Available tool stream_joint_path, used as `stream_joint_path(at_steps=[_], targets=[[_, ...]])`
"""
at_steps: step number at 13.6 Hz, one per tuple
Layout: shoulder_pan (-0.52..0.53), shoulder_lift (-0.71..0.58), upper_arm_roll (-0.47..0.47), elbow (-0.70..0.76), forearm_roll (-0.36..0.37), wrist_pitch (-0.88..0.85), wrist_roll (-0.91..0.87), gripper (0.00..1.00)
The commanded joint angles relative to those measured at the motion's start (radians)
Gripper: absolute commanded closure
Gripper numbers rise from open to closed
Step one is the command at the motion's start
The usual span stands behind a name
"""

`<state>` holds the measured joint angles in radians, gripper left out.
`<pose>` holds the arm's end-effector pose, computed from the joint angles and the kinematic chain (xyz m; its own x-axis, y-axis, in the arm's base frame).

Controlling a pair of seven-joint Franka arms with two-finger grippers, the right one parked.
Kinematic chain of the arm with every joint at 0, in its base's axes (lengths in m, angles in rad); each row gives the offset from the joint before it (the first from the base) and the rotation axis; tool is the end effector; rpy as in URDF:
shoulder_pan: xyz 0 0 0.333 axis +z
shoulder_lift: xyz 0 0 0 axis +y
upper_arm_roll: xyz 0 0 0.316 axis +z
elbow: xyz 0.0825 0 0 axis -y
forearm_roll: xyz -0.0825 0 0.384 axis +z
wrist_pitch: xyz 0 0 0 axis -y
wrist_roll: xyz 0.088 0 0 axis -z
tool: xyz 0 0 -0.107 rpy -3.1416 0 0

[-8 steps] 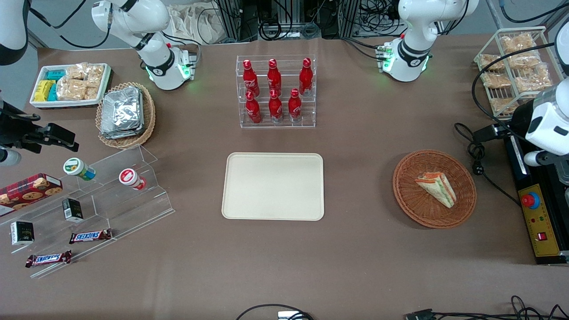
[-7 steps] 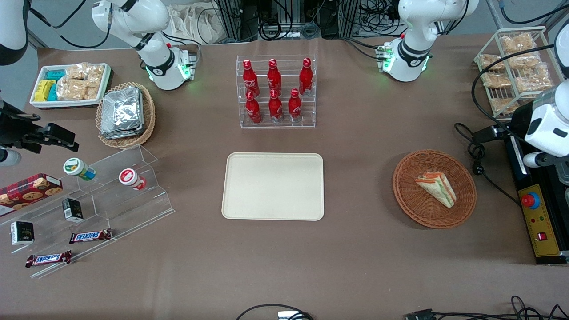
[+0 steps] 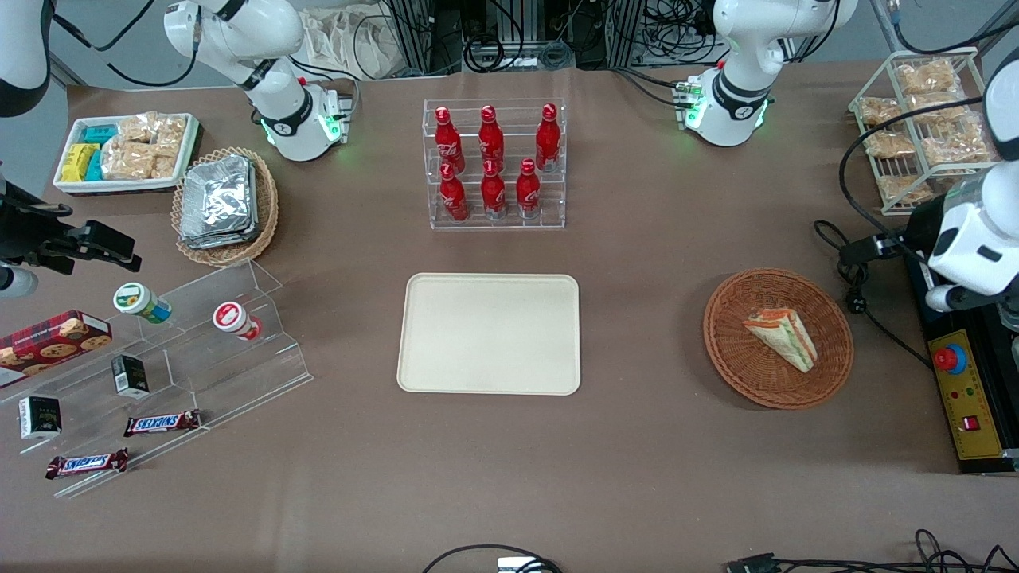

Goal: Place sandwich from basket to tray
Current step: 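Lower the open left gripper over the wrapped sandwich in the wicker basket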

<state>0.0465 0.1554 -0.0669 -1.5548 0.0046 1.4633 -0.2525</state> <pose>0.5812 -0.0088 0.5357 0.9438 0.2294 -0.2378 0.2226 -0.9733 -0.0554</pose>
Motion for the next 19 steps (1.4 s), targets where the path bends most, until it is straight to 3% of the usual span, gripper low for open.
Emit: stream_joint_path(at_steps=[1, 6, 9, 12, 19], targets=[[0.01, 0.036, -0.004, -0.029, -0.015, 0.031, -0.068, 0.0], [0.01, 0.039, -0.004, -0.238, -0.017, 0.317, -0.344, 0.0], [0.003, 0.108, -0.004, -0.306, -0.015, 0.481, -0.438, 0.0], [0.009, 0.185, -0.004, -0.307, -0.017, 0.543, -0.519, 0.0], [0.01, 0.222, -0.002, -0.39, -0.008, 0.61, -0.551, 0.0]])
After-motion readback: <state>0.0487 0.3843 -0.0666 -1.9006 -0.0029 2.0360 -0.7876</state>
